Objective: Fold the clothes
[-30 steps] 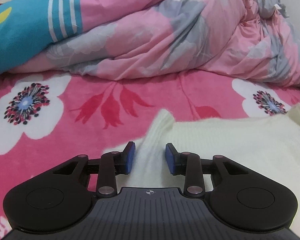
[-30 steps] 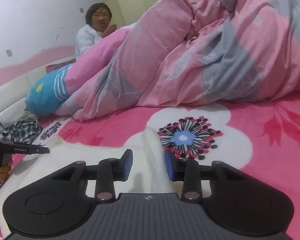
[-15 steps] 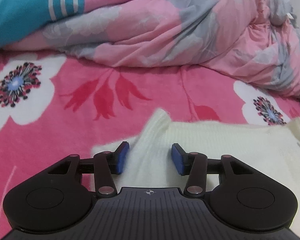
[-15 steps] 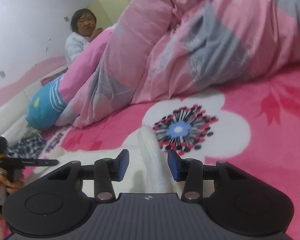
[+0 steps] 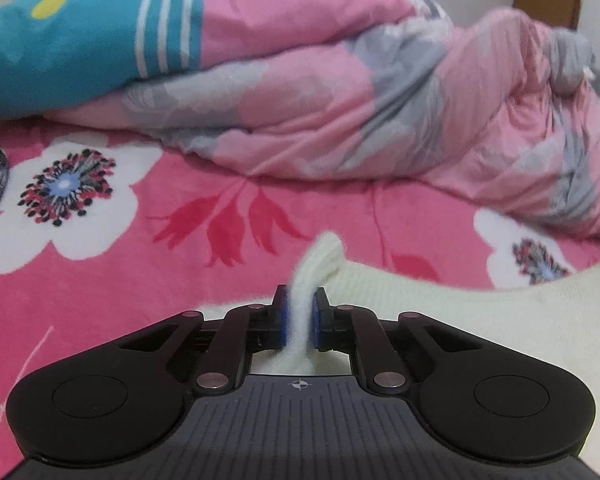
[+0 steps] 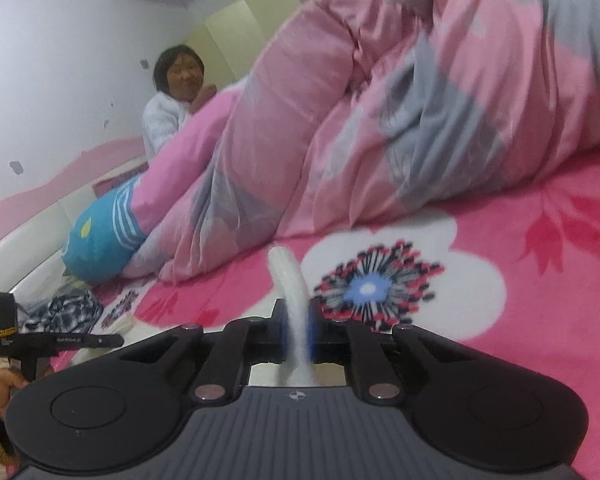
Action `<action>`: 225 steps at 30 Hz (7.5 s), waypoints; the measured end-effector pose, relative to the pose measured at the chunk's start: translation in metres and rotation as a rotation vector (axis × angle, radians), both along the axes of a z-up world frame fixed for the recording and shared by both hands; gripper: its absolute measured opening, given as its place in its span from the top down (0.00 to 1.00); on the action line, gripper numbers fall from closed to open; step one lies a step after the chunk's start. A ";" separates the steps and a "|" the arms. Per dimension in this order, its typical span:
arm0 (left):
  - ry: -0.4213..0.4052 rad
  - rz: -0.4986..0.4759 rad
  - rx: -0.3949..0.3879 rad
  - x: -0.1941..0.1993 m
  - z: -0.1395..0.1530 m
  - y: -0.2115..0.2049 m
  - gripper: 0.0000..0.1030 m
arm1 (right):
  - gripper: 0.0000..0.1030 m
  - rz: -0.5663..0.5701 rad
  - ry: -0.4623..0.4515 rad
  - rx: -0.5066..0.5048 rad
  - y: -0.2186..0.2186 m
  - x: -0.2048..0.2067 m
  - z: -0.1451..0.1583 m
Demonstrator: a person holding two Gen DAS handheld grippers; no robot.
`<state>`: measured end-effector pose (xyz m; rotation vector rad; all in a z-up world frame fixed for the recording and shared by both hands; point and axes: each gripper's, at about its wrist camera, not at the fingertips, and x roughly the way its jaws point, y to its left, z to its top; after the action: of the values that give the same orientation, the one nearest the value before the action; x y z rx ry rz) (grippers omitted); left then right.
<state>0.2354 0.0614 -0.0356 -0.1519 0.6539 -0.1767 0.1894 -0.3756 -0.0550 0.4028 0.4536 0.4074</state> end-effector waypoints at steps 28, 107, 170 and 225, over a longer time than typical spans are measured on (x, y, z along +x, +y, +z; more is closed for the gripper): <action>-0.099 0.008 -0.159 -0.027 0.024 0.036 0.64 | 0.65 -0.192 0.097 -0.064 -0.022 -0.011 0.001; 0.005 0.083 -0.111 -0.016 -0.027 0.031 0.63 | 0.68 0.404 -0.084 -0.937 0.193 0.039 0.031; 0.022 0.078 -0.160 -0.013 -0.030 0.036 0.62 | 0.90 -0.349 0.332 -0.179 0.007 -0.006 0.021; -0.139 -0.015 -0.091 -0.218 0.009 0.042 0.44 | 0.94 -0.211 0.007 0.123 0.018 -0.230 0.002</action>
<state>0.0171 0.1031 -0.0268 -0.2207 0.5092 -0.2298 -0.0404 -0.3574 -0.0528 0.5662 0.3895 0.2295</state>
